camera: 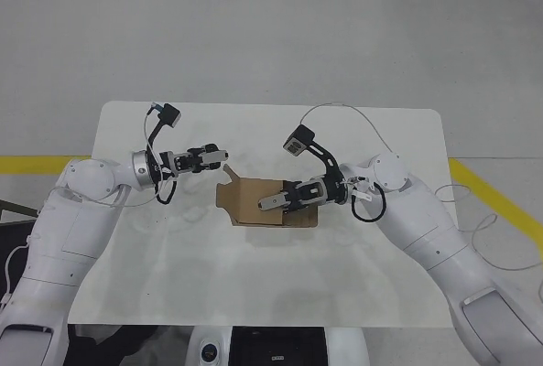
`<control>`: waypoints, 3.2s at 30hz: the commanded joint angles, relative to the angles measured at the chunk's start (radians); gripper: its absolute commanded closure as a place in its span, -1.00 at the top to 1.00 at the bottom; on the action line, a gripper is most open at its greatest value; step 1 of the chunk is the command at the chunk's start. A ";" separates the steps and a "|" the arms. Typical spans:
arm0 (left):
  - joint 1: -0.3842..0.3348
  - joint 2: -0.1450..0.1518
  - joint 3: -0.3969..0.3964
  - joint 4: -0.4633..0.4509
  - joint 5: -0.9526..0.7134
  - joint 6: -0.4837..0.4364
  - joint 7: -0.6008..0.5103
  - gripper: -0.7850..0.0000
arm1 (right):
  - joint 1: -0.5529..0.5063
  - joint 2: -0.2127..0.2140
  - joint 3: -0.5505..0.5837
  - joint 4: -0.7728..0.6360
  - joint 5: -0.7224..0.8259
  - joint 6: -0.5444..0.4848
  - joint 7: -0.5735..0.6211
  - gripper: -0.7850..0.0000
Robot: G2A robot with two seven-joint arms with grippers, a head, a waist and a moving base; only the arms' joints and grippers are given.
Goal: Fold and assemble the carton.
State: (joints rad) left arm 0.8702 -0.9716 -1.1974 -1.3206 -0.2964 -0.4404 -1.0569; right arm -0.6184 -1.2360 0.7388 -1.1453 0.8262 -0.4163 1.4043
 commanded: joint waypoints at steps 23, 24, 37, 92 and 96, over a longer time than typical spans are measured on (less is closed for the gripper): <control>0.050 0.008 -0.017 -0.076 -0.008 0.015 -0.037 1.00 | -0.006 -0.007 0.055 -0.002 -0.069 0.053 -0.042 -1.00; 0.051 0.008 -0.017 -0.079 -0.010 0.015 -0.041 1.00 | -0.006 -0.008 0.059 0.000 -0.069 0.051 -0.045 -1.00; 0.065 0.009 0.001 -0.127 -0.004 0.013 -0.075 1.00 | 0.002 -0.027 0.063 0.010 -0.074 0.048 -0.048 -1.00; 0.072 0.026 -0.046 -0.123 0.111 0.056 -0.007 1.00 | -0.028 -0.028 0.134 -0.003 -0.337 0.204 -0.145 -1.00; 0.071 0.027 -0.048 -0.112 0.128 0.055 -0.001 1.00 | -0.032 -0.026 0.145 -0.009 -0.336 0.199 -0.141 -1.00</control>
State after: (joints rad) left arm 0.9410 -0.9448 -1.2447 -1.4346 -0.1712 -0.3843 -1.0579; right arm -0.6492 -1.2624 0.8812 -1.1525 0.4901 -0.2158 1.2630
